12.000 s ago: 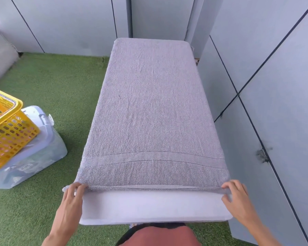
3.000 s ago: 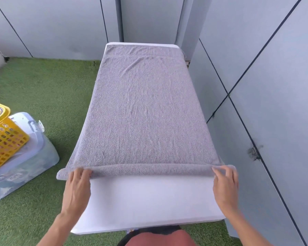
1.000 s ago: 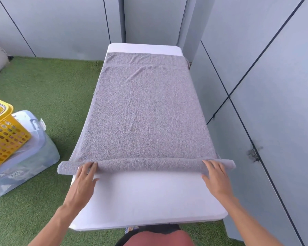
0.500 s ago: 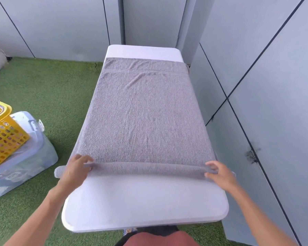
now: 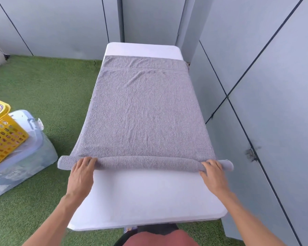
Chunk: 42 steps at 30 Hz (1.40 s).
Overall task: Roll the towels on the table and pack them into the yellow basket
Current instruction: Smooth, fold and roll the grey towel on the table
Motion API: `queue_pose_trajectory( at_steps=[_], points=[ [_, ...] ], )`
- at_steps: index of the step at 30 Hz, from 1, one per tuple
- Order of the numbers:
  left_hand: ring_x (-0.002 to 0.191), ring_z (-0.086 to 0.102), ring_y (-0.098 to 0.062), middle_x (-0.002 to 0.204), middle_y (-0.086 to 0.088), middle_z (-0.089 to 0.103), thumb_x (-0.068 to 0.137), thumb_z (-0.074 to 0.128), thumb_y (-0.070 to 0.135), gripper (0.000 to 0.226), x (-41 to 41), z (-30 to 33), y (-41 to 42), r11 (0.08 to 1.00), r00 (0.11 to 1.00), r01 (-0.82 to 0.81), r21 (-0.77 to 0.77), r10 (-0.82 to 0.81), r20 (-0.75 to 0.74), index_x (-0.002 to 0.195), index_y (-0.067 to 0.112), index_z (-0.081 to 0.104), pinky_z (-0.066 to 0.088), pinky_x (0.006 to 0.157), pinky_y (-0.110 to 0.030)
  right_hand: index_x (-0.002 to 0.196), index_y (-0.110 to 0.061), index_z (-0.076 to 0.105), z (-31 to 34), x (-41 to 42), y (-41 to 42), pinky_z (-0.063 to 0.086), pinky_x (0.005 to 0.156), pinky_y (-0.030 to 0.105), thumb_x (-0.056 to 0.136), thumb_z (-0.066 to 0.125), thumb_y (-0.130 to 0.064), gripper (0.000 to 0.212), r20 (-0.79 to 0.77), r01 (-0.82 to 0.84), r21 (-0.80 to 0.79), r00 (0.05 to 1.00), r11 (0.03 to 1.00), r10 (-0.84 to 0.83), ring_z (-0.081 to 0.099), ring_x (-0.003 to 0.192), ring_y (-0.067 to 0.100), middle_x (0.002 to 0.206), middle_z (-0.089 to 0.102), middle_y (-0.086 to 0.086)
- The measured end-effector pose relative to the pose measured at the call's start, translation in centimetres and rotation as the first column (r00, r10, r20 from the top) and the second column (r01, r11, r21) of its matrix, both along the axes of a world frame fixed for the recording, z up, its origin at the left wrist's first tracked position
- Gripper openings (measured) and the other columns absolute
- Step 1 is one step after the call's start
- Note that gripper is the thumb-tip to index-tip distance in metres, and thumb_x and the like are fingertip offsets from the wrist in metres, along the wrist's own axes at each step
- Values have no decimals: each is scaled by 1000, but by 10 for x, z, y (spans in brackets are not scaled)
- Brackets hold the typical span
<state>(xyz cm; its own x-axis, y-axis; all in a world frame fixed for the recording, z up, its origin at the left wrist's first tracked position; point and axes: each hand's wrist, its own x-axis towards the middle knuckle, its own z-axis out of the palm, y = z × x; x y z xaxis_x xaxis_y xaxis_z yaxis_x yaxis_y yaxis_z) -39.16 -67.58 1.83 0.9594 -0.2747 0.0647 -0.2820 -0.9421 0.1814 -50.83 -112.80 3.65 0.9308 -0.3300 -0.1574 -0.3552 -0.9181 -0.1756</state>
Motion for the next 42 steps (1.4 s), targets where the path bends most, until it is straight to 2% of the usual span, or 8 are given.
queue_pose_trajectory(
  at_steps=[8, 12, 17, 22, 31, 35, 39, 42],
  points=[
    [115, 53, -26, 123, -3, 58, 93, 51, 9, 31, 30, 31, 13, 999, 811, 24, 34, 0, -585, 123, 10, 58, 41, 93, -32, 114, -13, 61, 37, 0, -21, 42, 80, 22, 85, 69, -31, 35, -352, 130, 331, 936, 935, -6, 58, 111, 18, 114, 61, 3],
    [96, 53, -39, 104, -11, 57, 82, 67, 2, 25, 23, 31, 7, 964, 963, -183, -192, 137, -230, 104, 14, 67, 41, 79, -42, 104, -14, 64, 31, 2, -12, 32, 72, 13, 81, 71, -11, 24, 43, 241, 323, 962, 915, -268, 56, 92, 18, 110, 49, 6],
    [88, 50, -32, 102, -7, 54, 78, 73, 8, 27, -14, 15, -1, 995, 993, -98, -37, 100, 57, 103, 15, 64, 43, 71, -45, 113, -14, 66, -1, -30, 18, 40, 93, 41, 87, 59, -22, 28, 222, 40, -164, 975, 986, -3, 50, 106, 30, 112, 57, 7],
    [98, 51, -35, 113, -8, 55, 62, 86, 18, 66, -15, 12, -9, 996, 998, -49, 79, 51, -30, 120, 17, 54, 48, 73, -47, 132, -2, 52, -18, -26, 26, 38, 106, 49, 75, 77, -15, 64, 71, -2, -115, 997, 993, 11, 38, 127, 37, 131, 49, 14],
    [117, 42, -20, 116, 10, 54, 94, 53, 32, 25, -1, 22, 4, 972, 960, 10, 235, 57, -275, 120, 34, 52, 40, 87, -36, 134, -12, 49, 15, -1, -17, 31, 101, 28, 96, 50, -12, 38, -229, -98, 220, 962, 970, 150, 44, 125, 24, 129, 51, 4],
    [107, 57, -28, 118, -5, 65, 93, 54, 17, 23, 29, 22, 15, 993, 838, -89, -72, 36, -545, 114, 27, 60, 46, 88, -40, 123, -18, 56, 25, 12, -25, 40, 78, 18, 88, 63, -10, 37, -227, 163, 507, 973, 846, -51, 52, 115, 17, 120, 55, 0],
    [90, 50, -29, 106, -10, 58, 88, 64, 10, 14, 24, 27, 6, 959, 971, -187, -215, 147, -189, 99, 17, 68, 43, 76, -40, 91, -19, 70, 12, 8, 3, 35, 88, 36, 81, 69, -11, 13, 277, 151, 113, 944, 982, -177, 52, 105, 28, 104, 61, 3],
    [82, 49, -27, 96, -5, 55, 91, 54, 25, 17, -16, 21, 3, 993, 996, -1, -121, 11, 85, 97, 14, 65, 44, 67, -40, 104, -20, 69, -4, -17, 25, 33, 92, 41, 81, 62, -38, 30, 244, 50, -94, 970, 994, -26, 50, 109, 25, 111, 61, 0]
  ],
)
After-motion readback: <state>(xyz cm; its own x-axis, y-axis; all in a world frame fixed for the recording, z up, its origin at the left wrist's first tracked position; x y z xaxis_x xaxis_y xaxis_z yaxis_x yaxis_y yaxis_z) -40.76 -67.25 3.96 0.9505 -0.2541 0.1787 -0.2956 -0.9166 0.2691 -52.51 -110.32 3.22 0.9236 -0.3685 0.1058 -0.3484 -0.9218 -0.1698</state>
